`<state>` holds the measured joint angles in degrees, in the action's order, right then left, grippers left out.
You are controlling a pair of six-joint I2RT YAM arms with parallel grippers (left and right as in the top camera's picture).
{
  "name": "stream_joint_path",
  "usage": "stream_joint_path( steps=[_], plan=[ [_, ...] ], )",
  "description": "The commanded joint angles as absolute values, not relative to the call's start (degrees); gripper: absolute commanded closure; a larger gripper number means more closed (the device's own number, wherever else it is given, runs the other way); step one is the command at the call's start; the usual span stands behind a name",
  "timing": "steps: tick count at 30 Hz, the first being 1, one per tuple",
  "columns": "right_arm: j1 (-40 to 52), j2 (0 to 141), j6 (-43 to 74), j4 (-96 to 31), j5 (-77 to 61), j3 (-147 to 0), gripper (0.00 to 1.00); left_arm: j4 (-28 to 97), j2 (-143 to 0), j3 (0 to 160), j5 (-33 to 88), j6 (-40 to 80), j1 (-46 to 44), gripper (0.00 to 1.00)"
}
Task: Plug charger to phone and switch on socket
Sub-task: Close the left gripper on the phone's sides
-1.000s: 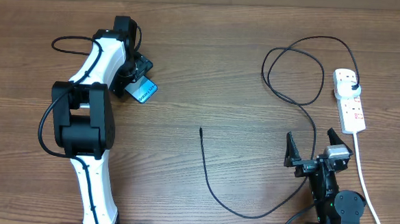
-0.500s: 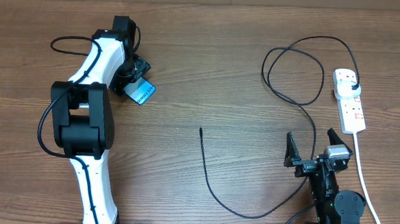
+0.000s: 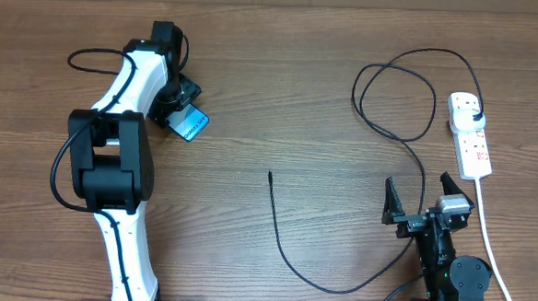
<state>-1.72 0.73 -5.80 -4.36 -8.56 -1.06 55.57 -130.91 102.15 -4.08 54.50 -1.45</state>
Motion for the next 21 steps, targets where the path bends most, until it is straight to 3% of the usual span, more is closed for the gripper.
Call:
stream_joint_path(
  steps=[1, 11, 18, 21],
  plan=[
    [-1.23, 0.16, -5.87, -4.14, -8.40, -0.45, 0.00, 55.81, -132.88, 102.37, -3.33, 55.27, -1.19, 0.32],
    [-1.23, 0.16, -5.87, -4.12, -8.40, -0.45, 0.00, 55.83, -132.88, 102.37, -3.51, 55.24, -1.19, 0.64],
    [-1.23, 0.16, -5.87, -4.12, -8.40, -0.45, 0.00, 55.66, -132.86, 102.37, -3.55, 55.27, -1.19, 0.96],
    [-1.23, 0.16, -5.87, -4.14, -8.40, -0.45, 0.00, 55.61, -132.88, 102.37, -3.55, 55.29, -1.19, 0.96]
  ],
)
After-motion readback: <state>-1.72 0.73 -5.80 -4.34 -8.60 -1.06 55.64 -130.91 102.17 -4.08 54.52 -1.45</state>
